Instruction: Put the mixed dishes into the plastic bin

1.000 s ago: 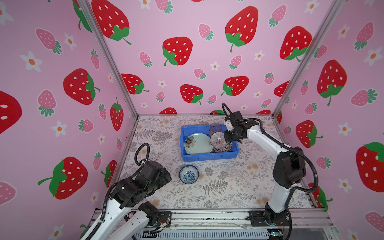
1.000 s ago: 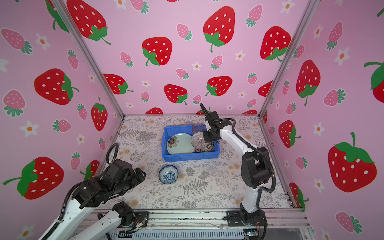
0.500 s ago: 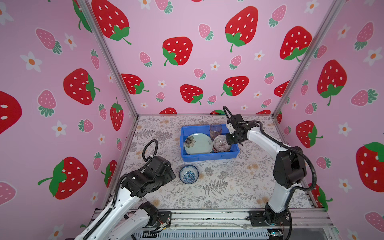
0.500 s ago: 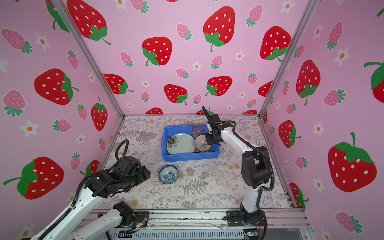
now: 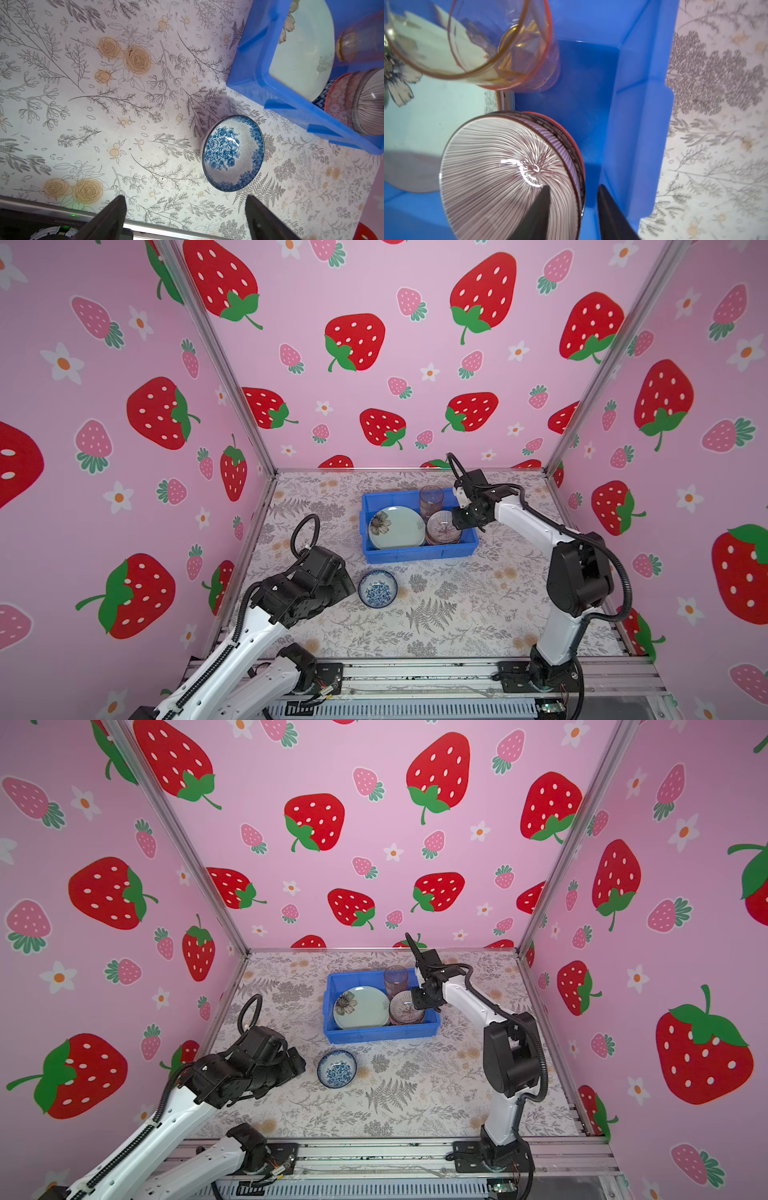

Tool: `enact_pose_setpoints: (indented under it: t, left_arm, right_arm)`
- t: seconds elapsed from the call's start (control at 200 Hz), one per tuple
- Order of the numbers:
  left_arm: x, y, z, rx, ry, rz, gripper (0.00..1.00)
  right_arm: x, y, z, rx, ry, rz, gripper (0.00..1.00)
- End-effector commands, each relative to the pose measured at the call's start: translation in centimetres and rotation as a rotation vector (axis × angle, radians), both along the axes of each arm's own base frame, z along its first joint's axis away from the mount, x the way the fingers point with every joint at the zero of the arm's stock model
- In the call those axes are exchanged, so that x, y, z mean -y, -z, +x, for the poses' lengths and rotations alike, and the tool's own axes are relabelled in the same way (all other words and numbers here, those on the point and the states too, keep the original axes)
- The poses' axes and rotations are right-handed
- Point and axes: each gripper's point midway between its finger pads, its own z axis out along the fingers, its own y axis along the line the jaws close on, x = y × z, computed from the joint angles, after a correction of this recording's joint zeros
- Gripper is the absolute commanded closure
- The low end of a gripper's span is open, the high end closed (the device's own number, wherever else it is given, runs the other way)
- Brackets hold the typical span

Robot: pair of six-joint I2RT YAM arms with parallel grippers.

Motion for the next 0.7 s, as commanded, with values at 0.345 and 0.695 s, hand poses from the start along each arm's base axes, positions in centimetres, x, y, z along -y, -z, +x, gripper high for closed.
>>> enact_pose_setpoints:
  t: [0.345, 0.695]
  left_arm:
    - [1.9, 4.2, 3.0, -0.090, 0.093, 0.068, 0.15]
    - [3.5, 7.1, 4.0, -0.166, 0.180, 0.084, 0.25]
  right_arm:
    - [1.6, -10.9, -2.7, 0.218, 0.013, 0.132, 0.10]
    - [5.4, -12.4, -6.2, 0.249, 0.076, 0.106, 0.01]
